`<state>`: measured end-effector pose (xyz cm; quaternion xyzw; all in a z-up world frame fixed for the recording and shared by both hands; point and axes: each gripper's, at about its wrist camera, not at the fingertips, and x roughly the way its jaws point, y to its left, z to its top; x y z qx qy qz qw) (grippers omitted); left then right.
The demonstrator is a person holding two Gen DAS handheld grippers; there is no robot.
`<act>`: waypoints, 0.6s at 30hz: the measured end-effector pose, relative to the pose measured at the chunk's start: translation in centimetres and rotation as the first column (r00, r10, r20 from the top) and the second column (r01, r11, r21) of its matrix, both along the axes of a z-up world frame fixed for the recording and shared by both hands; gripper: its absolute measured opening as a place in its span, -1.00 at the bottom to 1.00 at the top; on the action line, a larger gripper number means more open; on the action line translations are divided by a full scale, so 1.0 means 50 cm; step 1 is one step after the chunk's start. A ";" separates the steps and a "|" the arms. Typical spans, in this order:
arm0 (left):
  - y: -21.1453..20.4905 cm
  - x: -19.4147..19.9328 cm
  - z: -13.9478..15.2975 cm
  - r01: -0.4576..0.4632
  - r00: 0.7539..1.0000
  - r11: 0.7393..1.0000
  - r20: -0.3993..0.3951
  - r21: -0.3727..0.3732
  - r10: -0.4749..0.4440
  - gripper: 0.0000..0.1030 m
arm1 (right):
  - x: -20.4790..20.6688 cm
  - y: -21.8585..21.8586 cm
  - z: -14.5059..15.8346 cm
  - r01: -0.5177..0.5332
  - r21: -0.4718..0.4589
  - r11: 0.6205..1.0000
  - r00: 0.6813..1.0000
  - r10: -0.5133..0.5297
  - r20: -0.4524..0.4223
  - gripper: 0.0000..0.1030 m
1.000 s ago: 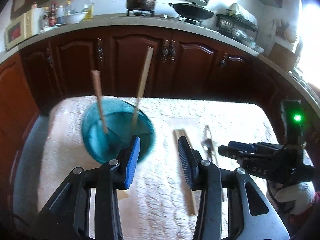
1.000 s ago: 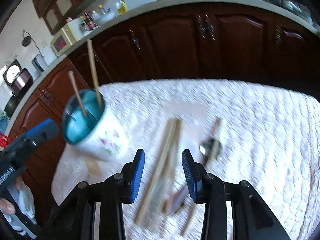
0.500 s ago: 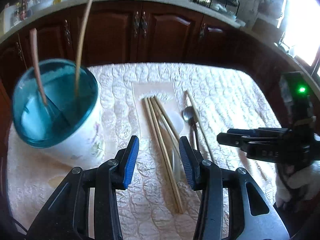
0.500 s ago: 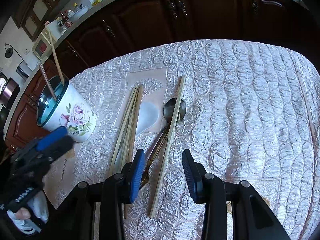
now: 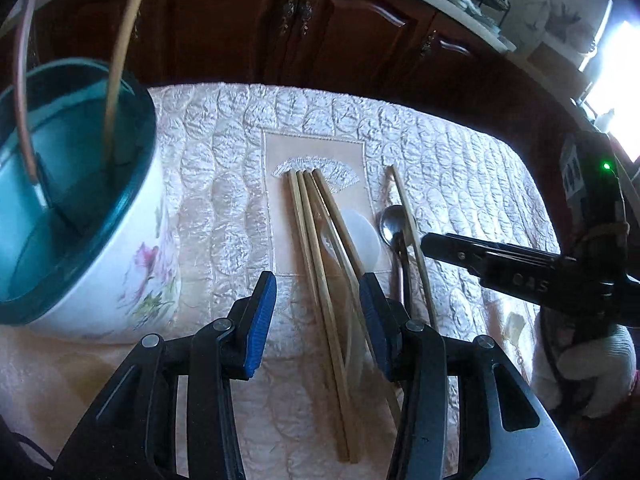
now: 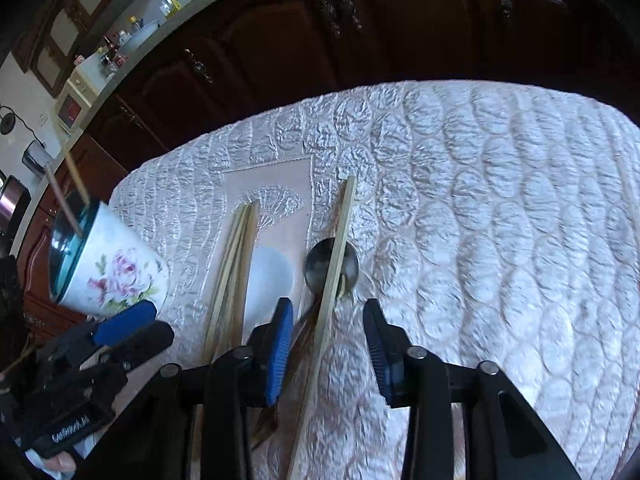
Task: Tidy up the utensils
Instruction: 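Grasp a bamboo chopstick with the left gripper while the right gripper grasps another chopstick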
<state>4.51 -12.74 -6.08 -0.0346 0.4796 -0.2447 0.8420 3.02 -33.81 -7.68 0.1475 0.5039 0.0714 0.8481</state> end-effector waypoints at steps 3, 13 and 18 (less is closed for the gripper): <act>-0.006 0.010 -0.015 -0.003 1.000 1.000 -0.020 0.009 0.003 -0.18 | 0.025 0.008 -0.018 -0.013 0.005 1.000 1.000 0.013 -0.018 -0.68; -0.020 0.034 -0.062 0.000 0.995 0.999 -0.097 0.042 0.004 -0.86 | -0.017 -0.044 -0.031 0.006 0.118 0.993 0.999 -0.001 -0.039 -0.88; -0.018 0.032 -0.064 0.002 0.995 0.999 -0.102 0.041 0.003 -0.91 | -0.062 -0.067 -0.038 0.008 0.100 0.995 0.998 -0.002 -0.058 -0.88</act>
